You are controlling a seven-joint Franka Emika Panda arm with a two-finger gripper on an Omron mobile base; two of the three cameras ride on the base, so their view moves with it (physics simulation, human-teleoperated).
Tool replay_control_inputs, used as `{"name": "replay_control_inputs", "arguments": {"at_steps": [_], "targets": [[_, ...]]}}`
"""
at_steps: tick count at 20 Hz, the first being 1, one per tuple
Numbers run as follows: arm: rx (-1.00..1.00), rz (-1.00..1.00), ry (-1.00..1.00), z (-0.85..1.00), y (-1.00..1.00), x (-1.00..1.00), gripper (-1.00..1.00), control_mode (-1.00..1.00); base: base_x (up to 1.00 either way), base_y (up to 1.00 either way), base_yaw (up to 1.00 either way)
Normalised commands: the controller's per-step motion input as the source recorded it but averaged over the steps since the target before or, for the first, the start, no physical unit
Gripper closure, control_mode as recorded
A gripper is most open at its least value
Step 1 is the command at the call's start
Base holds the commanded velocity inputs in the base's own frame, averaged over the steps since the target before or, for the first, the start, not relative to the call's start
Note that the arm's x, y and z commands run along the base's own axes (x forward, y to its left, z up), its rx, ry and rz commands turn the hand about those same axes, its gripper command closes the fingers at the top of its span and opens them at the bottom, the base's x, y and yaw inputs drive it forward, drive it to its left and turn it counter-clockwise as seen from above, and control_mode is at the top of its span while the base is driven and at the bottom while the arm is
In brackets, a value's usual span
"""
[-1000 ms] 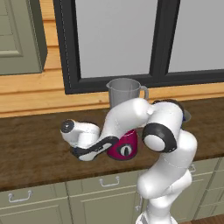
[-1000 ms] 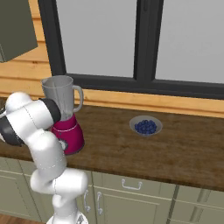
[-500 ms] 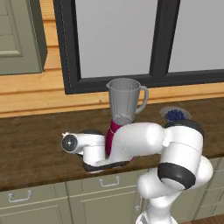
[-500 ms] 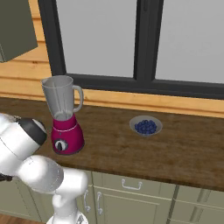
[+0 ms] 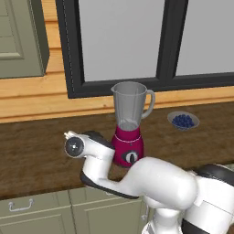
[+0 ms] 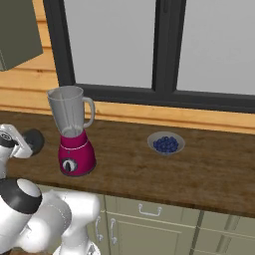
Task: Close the lid blender by securely placing the lid on top.
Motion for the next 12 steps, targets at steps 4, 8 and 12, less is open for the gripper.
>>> {"name": "replay_control_inputs", "arguments": {"at_steps": [4, 8, 12], "targets": [[0.0, 0.0, 0.01, 0.91, 0.0, -0.29, 1.0, -1.0, 0.0, 0.0, 0.0], [0.0, 0.03, 0.03, 0.7, 0.0, -0.34, 1.0, -1.0, 0.0, 0.0, 0.0], [0.0, 0.09, 0.04, 0.58, 0.0, -0.33, 1.0, -1.0, 0.0, 0.0, 0.0]]}}
